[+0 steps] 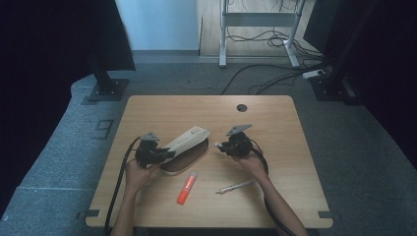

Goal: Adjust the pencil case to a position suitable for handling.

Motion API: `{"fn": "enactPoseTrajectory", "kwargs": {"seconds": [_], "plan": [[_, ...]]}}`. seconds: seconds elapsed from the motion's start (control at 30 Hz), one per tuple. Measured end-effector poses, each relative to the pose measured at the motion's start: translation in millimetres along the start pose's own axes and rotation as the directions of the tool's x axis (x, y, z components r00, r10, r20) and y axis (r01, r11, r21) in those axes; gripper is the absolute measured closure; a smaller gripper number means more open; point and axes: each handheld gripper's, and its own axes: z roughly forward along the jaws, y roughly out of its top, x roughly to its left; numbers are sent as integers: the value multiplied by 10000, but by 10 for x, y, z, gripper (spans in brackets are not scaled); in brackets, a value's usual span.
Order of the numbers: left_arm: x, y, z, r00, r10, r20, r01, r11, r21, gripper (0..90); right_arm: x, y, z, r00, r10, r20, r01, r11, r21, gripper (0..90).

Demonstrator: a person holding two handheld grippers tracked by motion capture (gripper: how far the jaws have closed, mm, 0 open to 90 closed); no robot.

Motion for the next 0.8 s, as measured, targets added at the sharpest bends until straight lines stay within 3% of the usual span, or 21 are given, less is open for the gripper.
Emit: {"fn": "enactPoseTrajectory", "kwargs": {"seconds": [0.8], "plan": [[-10,3,-6,10000,30,-5,-30,10000,-10,734,172,217,326,9990,-381,-235,387,9989,254,718]]}}
